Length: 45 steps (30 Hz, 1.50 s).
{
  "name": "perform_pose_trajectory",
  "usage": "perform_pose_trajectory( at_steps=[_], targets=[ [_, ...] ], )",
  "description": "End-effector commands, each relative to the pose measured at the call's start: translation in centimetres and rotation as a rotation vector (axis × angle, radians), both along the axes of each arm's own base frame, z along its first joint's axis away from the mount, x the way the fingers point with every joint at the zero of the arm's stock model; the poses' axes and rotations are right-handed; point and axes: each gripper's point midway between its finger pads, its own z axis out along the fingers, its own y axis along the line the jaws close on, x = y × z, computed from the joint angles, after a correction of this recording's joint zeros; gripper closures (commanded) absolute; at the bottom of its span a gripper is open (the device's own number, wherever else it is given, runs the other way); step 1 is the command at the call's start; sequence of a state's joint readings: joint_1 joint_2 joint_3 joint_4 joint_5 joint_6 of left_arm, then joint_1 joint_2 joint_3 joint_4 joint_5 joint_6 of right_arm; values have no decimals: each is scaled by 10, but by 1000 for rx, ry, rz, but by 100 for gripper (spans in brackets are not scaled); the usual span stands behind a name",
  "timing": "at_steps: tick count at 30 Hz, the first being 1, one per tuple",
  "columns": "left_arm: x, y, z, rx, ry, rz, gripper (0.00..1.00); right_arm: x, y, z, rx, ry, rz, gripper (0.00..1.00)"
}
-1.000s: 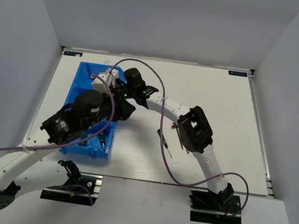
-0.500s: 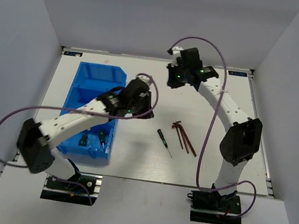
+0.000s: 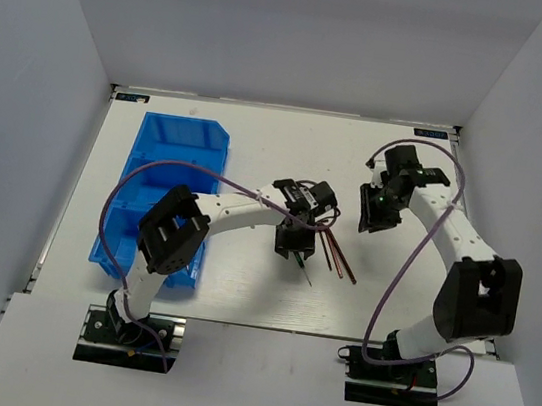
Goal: Sort the tools into containers
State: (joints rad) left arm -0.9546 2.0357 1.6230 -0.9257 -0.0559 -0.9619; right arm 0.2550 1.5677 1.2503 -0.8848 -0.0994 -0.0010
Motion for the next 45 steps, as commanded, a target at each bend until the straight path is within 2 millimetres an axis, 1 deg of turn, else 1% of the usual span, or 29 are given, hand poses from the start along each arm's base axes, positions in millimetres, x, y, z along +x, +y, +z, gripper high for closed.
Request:
perform_pose_trajectory(
  at_steps=[1,2,4,5,6,7,8,12,17,19,20,21,23,26,27,28,29,30,32,35,36,37,38,39,40,41,43,44,45],
  targets=[
    [2,5,5,49,-5,126,44,-3,4,16,79,-44,-44,63],
    [-2,3,0,58,0,117,44,-3,3,18,95,-53,-47,63],
    [1,2,-5,68,0,140,44,-8,2,18,117,-49,-60,63],
    [8,1,-8,73,-26,146,44,-12,3,15,126,-37,-60,63],
    [7,-3,-5,68,-40,150,44,-12,2,17,138,-40,-67,63],
    [8,-1,-13,90,-41,153,44,-15,2,15,141,-33,-65,62],
    [15,-2,-15,108,-62,159,44,-16,0,14,149,-34,-73,62],
    [22,-4,-21,129,-82,174,44,-21,3,17,182,-27,-73,62],
    [25,-5,-23,132,-88,185,44,-27,1,15,198,-23,-79,62],
    [23,-3,-28,147,-78,193,44,-28,0,13,199,-19,-81,62],
    [20,3,-36,175,-63,191,46,-29,-1,12,199,-11,-83,62],
    [20,3,-36,176,-63,191,48,-30,0,11,204,-7,-84,62],
    [13,15,-49,227,-46,189,53,-31,2,13,216,-3,-84,62],
    [4,29,-60,274,-19,193,69,-33,6,15,243,0,-81,62],
    [1,33,-63,286,-13,192,77,-33,8,16,254,0,-76,62],
    [-2,41,-69,313,-11,192,80,-34,9,17,265,0,-69,62],
    [-3,43,-67,313,-11,192,84,-35,11,17,272,2,-66,60],
    [-6,51,-72,337,-8,191,91,-37,13,19,287,3,-47,58],
    [-3,55,-59,316,-19,195,98,-40,15,18,297,5,-25,56],
    [11,62,-34,298,-95,197,100,-43,19,21,326,-17,40,55],
    [24,65,-9,275,-161,210,100,-48,25,22,358,-12,65,55],
    [34,73,4,273,-189,227,100,-49,26,21,363,-26,110,55],
    [49,85,19,283,-232,256,100,-51,28,23,379,-32,135,58],
    [57,91,38,267,-266,274,100,-57,38,27,451,-24,177,64],
    [64,99,47,271,-285,298,100,-58,39,27,460,-46,237,85],
    [76,117,61,301,-310,342,100,-64,47,30,518,-39,271,99],
    [87,135,74,314,-333,399,100,-70,50,29,546,-41,334,100],
    [94,147,87,319,-366,438,100,-72,51,28,557,-56,389,100],
    [98,165,92,340,-361,486,100,-77,54,31,592,-57,428,100]
  ],
)
